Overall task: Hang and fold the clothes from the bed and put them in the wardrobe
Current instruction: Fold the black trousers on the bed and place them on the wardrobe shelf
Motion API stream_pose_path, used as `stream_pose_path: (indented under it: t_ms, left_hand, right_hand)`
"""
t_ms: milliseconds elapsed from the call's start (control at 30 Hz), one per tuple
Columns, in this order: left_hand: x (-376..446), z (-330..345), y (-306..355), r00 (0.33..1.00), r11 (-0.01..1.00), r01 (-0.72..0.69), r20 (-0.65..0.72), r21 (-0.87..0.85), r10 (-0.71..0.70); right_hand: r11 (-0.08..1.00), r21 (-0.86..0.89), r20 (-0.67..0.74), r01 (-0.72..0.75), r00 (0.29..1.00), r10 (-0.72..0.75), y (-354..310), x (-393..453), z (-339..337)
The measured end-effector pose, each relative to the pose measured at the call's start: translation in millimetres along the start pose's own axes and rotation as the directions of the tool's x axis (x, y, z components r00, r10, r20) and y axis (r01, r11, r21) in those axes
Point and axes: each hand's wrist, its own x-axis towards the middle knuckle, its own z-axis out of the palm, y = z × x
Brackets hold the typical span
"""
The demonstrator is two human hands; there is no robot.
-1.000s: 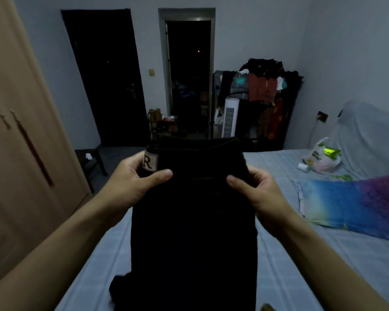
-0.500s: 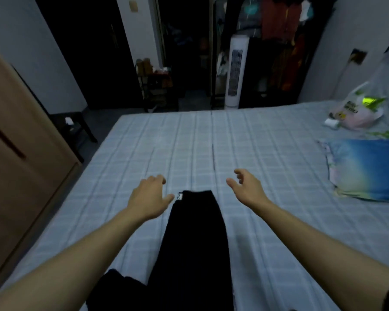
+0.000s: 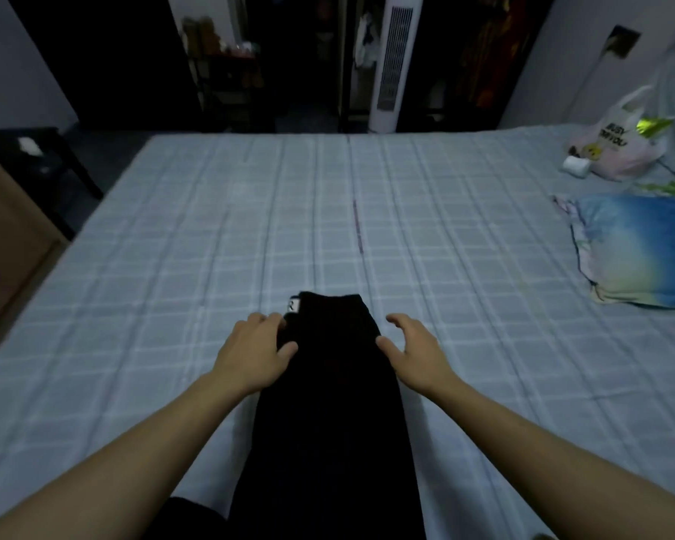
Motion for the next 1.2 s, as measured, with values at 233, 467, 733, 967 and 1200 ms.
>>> stream_pose_path:
  t_ms: [233,467,733,967,1200]
  left_hand:
    - [64.0,90.3,-7.3,0.989,0.994,-0.108,-0.094,0.035,0.110]
    - [86.7,191.8,-61.8,0.942,0.981,-0.192,-0.288,-0.043,0.172]
    - [83.9,188.2,-57.4,0.946,0.983,-0.175,-0.286,-0.051,0.154]
    - [77.4,188.8,-56.9,0.914,0.968,-0.101,-0.405,-0.231,-0.002]
    - [77.4,151.2,-45.0,0.935,0.839,0.171,-0.184,-0.516,-0.304]
  right_hand:
    - [0.999,-0.022,-0.055,-0.036,0.998,0.035,24.9,62.9,73.2]
    - [0.914,-0.406,-0.222,0.021,0.967,-0.121,72.4,81.5,165.2]
    - [0.915,-0.402,-0.190,0.027,0.975,-0.113,69.6,79.4,158.8]
    - [0.946,-0.319,-0.269,0.056,0.952,-0.147,72.4,76.3,158.9]
    - [0.977,0.215,-0.241,0.003,0.969,0.050,60.6,73.6,124.4]
